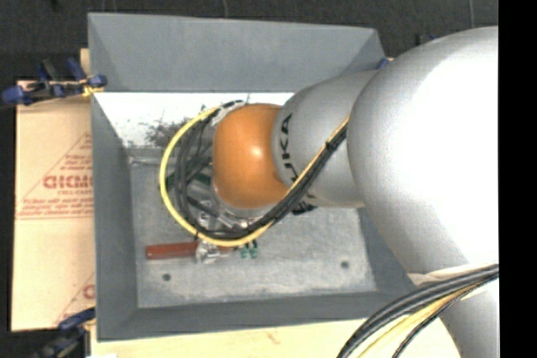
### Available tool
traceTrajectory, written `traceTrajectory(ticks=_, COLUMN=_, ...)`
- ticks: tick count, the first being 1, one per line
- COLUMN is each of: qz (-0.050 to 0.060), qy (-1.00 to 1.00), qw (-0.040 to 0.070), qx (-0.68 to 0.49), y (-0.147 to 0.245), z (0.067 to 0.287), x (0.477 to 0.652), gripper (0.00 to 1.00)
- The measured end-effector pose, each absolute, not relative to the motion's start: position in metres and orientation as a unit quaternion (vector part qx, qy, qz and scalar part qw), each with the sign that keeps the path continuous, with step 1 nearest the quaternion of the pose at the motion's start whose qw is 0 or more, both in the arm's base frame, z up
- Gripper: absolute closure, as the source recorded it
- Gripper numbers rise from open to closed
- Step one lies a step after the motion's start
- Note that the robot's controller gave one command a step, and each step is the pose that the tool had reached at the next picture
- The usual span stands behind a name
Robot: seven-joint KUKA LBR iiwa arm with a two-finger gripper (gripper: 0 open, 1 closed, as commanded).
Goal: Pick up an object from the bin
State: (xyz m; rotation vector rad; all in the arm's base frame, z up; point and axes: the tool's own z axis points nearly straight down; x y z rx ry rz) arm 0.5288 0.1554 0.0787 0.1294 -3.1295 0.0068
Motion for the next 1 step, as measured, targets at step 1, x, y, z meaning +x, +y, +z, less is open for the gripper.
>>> traceTrajectory(ticks=1, qz=0.002, qy=-0.999, qw=0.005, qx=0.041, y=0.1555, z=0.0788, x=0.5289, gripper=1.0)
